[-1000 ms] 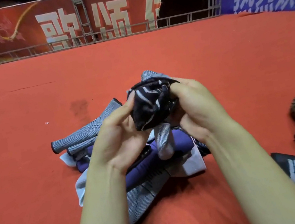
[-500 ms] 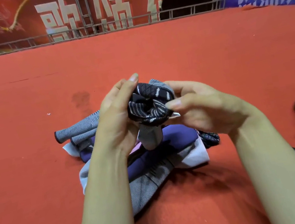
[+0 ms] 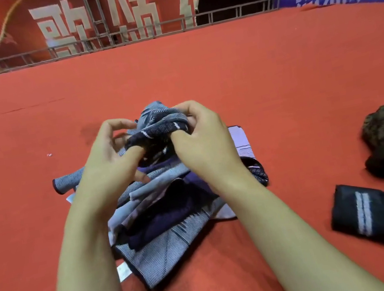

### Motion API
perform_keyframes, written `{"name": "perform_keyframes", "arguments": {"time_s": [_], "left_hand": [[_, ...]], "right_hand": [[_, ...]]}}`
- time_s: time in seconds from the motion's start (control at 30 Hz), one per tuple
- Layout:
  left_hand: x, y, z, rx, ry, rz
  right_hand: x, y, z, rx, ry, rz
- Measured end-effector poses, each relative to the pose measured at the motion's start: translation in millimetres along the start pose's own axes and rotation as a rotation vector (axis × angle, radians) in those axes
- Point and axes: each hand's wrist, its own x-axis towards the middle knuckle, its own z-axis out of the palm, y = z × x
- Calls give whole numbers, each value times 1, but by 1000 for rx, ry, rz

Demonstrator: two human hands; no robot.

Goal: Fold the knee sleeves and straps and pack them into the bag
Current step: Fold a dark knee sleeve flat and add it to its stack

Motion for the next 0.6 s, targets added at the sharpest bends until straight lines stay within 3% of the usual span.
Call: {"name": "perform_keyframes", "arguments": {"time_s": [0.07,0.17,0.27,0.33,0.4,0.47,0.53,0.6], "left_hand": [[2,-3,7,50,64,-2],[3,-5,20,-40,96,-49],[7,-12,25,-227,13,-180],[6,-16,28,-367,-32,-325],[4,-15,36,-403,-29,-369],[0,-5,49,-290,-5,-197],[-3,5,66,-176,-90,40],[-7,8,81,-153,-279,130]], "right_hand": [[4,6,-1,221,-72,187],[8,18,-8,632,-306,434],[10,32,-22,753,-600,375],[13,39,-29,563,-684,262],[16,41,-29,142,-586,119],[20,45,-30,-193,-330,20],[25,48,-41,-249,-66,-46],[29,53,-57,-253,71,-94]]}}
